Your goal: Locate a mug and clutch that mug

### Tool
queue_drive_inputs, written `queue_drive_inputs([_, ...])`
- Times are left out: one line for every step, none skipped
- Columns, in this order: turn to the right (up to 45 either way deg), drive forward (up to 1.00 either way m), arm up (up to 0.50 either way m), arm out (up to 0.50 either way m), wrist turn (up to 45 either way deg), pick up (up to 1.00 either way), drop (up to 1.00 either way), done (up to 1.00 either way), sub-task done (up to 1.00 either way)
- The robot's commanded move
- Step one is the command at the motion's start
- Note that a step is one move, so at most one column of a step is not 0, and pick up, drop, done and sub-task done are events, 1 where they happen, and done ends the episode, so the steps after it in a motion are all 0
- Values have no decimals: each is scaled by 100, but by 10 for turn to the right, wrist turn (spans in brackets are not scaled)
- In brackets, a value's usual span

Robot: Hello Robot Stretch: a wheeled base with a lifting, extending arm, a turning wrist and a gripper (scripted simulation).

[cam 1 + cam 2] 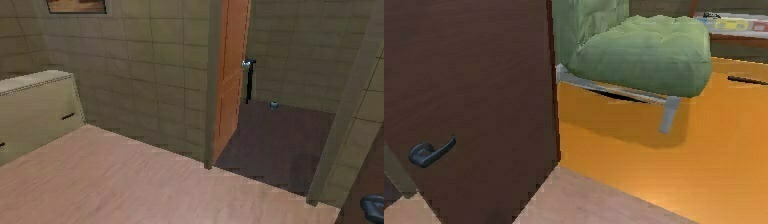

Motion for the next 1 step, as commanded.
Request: queue_drive_inputs([60, 0, 0, 0, 0, 0, 0, 0, 0])
